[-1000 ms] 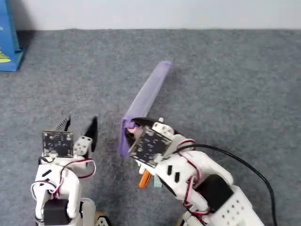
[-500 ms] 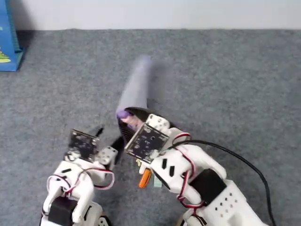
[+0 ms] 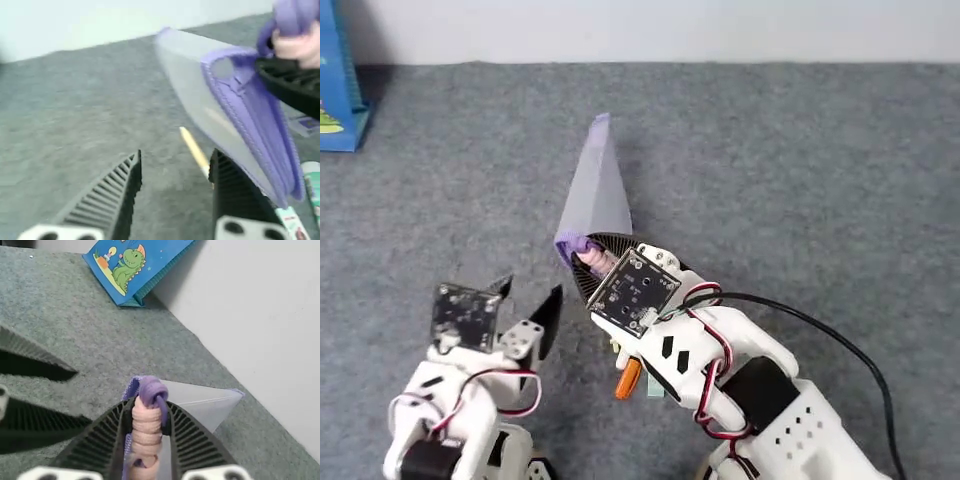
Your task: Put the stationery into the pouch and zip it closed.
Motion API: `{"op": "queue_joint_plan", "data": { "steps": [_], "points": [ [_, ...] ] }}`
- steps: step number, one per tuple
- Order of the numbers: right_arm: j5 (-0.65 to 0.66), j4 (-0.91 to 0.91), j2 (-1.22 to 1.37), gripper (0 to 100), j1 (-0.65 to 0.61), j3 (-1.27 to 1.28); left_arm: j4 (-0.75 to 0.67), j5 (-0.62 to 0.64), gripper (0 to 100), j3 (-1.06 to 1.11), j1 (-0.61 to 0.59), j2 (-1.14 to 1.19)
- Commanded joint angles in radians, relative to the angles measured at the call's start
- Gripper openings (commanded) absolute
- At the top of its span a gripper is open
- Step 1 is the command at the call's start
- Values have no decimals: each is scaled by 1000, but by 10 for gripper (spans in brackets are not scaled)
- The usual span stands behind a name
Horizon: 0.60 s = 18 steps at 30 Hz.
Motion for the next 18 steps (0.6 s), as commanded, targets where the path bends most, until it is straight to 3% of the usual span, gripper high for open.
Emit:
{"op": "queue_joint_plan", "data": {
  "steps": [1, 12, 18],
  "points": [
    [-8, -1, 15, 7, 15, -5, 35, -35, 210, -114, -51, -11],
    [-3, -39, 4, 7, 12, 77, -18, -34, 210, -220, -61, -9],
    [-3, -39, 4, 7, -44, 75, -11, -34, 210, -162, 78, -9]
  ]
}}
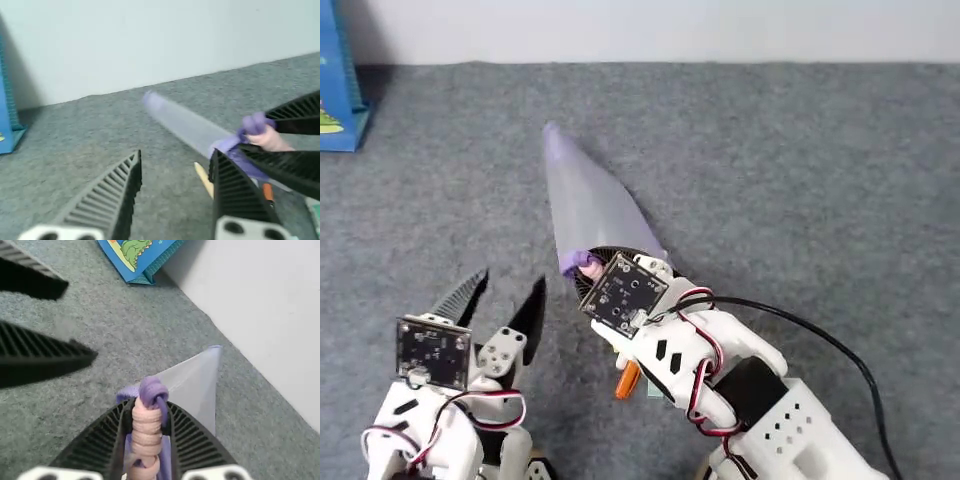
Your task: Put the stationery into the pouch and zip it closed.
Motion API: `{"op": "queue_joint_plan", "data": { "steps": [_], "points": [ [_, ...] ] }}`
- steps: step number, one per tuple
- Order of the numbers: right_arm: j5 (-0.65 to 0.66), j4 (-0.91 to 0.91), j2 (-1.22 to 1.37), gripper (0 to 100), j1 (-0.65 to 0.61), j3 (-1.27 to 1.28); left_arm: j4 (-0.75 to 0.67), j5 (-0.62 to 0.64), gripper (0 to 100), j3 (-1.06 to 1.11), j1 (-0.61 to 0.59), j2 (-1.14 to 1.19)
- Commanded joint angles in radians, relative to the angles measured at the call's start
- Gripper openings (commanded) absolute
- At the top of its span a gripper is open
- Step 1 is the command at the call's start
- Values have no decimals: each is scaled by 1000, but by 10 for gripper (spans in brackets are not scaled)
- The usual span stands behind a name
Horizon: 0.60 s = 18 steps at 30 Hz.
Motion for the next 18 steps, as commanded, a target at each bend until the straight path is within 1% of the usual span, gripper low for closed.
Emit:
{"op": "queue_joint_plan", "data": {
  "steps": [1, 5, 13, 18],
  "points": [
    [-3, -25, 4, 7, -27, -14, -23, -8, 210, 22, 80, -8],
    [-3, -25, 2, 7, -22, -14, -32, -11, 210, 67, 75, -8],
    [-3, -50, 2, 8, -7, -15, 12, -11, 210, 38, 84, -9],
    [-5, -74, 2, 8, 7, -15, 6, -11, 210, 44, 84, -9]
  ]
}}
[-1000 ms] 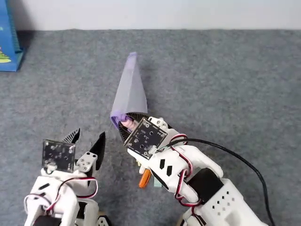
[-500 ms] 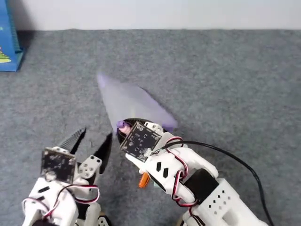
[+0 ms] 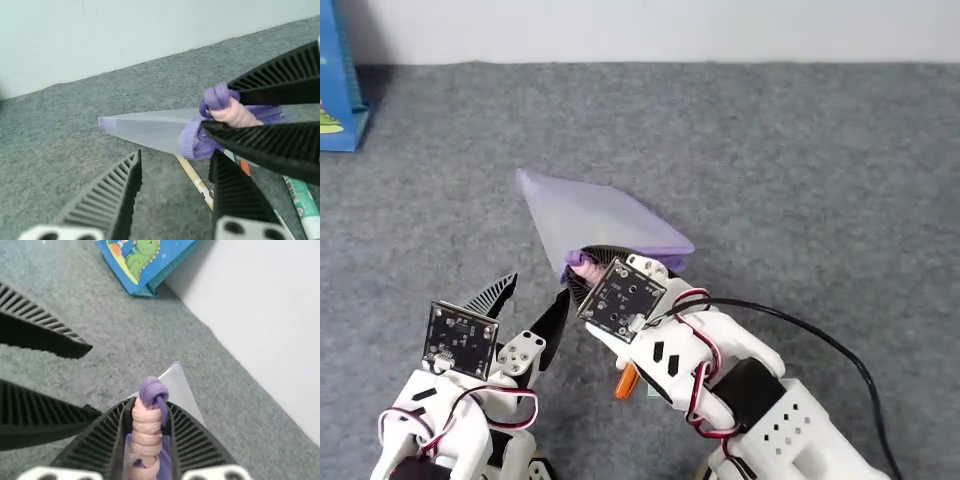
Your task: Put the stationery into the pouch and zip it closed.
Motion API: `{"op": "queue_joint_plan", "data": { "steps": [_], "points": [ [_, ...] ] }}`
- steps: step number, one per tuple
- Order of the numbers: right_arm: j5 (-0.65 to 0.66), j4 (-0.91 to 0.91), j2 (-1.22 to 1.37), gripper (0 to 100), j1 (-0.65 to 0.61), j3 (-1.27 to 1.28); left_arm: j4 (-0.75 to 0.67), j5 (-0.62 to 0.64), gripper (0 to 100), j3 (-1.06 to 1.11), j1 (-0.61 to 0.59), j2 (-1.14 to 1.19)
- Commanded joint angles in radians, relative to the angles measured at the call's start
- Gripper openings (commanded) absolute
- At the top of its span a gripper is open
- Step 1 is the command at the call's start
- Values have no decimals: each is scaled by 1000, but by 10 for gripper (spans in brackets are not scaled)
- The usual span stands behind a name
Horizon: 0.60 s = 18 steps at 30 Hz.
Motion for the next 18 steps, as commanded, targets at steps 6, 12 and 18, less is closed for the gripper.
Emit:
{"op": "queue_joint_plan", "data": {
  "steps": [6, 12, 18],
  "points": [
    [-9, -24, 2, 8, 10, -15, -54, -6, 209, 15, 5, -9],
    [-11, -24, 2, 8, 8, -12, -77, -3, 208, 68, 8, -9],
    [-11, -24, 2, 8, 8, -12, -98, 46, 208, 68, 9, -9]
  ]
}}
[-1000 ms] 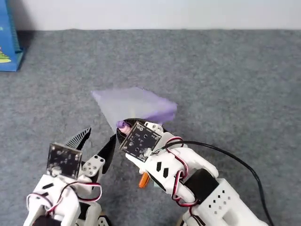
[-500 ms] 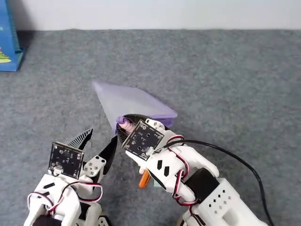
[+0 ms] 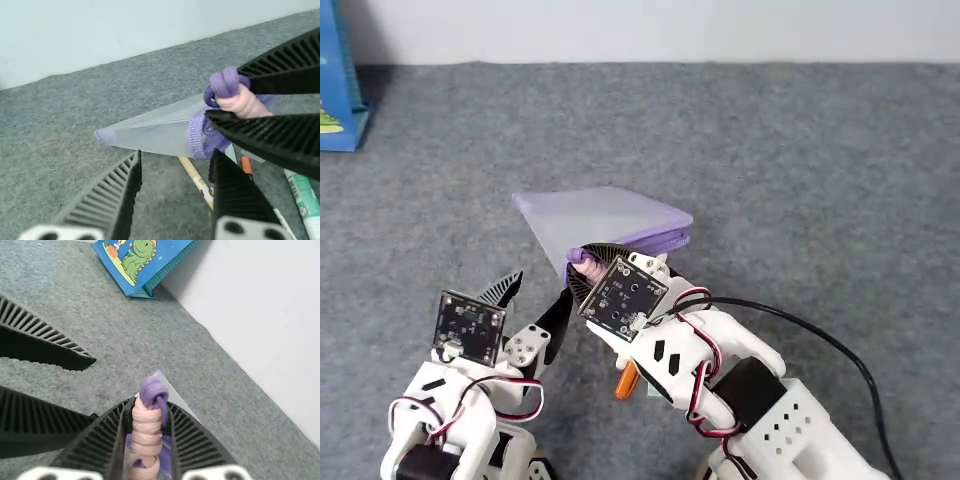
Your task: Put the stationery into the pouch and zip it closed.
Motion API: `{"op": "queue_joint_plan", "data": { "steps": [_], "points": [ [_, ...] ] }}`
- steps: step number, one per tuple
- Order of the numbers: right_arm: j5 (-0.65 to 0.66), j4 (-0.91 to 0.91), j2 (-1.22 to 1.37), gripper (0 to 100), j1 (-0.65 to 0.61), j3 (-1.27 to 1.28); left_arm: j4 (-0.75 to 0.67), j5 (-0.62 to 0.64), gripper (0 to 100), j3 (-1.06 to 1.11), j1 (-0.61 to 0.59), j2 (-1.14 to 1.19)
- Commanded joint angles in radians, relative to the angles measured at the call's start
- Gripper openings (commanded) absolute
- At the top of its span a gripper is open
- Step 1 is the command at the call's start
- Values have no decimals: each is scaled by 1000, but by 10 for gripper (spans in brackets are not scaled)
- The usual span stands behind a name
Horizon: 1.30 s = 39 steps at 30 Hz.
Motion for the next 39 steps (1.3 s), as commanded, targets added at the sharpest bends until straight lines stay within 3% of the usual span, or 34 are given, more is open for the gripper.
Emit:
{"op": "queue_joint_plan", "data": {
  "steps": [1, 10, 27, 39],
  "points": [
    [-11, -22, 2, 8, 8, -11, -46, 23, 208, -8, 9, -9],
    [-11, -22, 2, 8, 8, -9, -61, 32, 207, -1, 100, -9],
    [-12, 147, -188, 8, 8, 18, -118, 64, 206, 21, 98, -9],
    [-12, 145, -194, 8, -38, 54, -103, 64, 205, -8, 98, -9]
  ]
}}
